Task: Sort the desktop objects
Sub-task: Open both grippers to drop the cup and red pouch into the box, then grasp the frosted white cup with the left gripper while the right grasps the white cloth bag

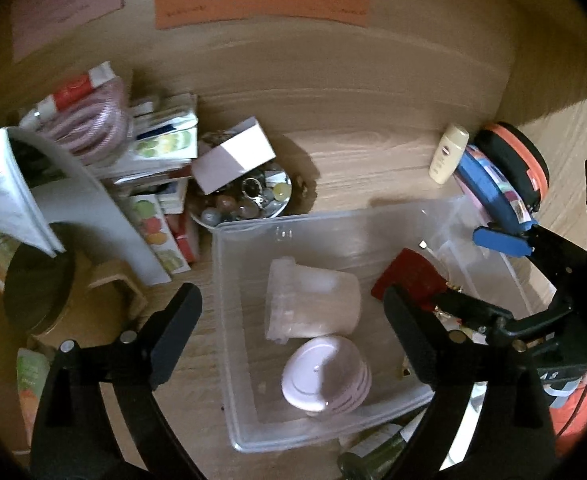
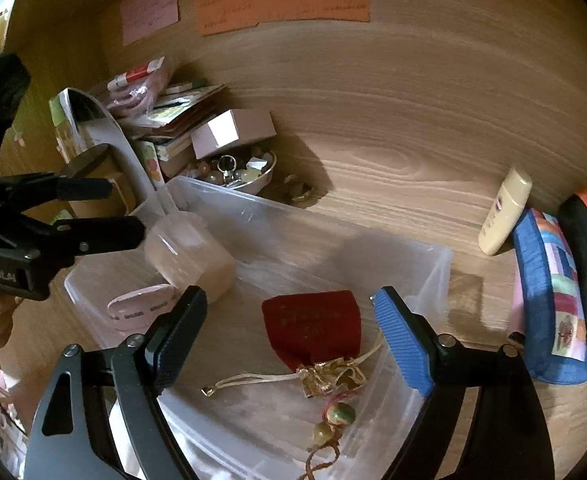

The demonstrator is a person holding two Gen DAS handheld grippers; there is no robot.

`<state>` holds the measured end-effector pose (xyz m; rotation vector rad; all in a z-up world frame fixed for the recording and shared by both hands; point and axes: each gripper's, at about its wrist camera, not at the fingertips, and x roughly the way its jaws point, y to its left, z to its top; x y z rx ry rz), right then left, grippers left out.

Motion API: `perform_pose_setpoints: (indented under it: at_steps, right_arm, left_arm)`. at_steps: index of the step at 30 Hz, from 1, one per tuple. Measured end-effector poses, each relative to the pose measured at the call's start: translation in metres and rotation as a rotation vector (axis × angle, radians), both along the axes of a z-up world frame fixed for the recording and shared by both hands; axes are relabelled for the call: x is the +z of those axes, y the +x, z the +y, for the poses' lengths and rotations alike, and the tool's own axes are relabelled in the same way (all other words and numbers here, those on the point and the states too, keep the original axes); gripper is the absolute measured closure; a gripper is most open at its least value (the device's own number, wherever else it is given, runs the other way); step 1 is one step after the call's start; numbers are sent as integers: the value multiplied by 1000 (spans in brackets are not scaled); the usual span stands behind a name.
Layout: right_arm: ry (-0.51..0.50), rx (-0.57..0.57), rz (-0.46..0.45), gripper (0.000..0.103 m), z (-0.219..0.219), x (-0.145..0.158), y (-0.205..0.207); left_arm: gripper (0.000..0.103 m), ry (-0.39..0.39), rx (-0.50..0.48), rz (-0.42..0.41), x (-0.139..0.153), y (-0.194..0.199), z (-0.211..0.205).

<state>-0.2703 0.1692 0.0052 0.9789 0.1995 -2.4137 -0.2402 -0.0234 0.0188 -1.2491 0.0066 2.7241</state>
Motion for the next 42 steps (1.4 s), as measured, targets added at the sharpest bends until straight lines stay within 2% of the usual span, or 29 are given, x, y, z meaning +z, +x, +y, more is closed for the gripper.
perform_pose_setpoints:
  at_steps: [6, 15, 23, 34, 42]
  right_arm:
    - [8, -33, 28, 18, 5, 17, 16]
    - [-25, -88, 93, 4, 18, 43, 53]
    - [-16, -128, 142, 0, 25, 58, 88]
    - [10, -147, 146, 0, 30, 53, 129]
    - [79, -165, 192, 0, 27, 49, 161]
  left_arm:
    - [9, 15, 14, 23, 10, 18, -6]
    - [6, 13, 55, 72, 23, 51, -15]
    - [5, 74, 67, 72, 27, 81, -23]
    - [4, 111, 79, 60, 11, 127, -21]
    - [4, 124, 86, 49, -7, 148, -12]
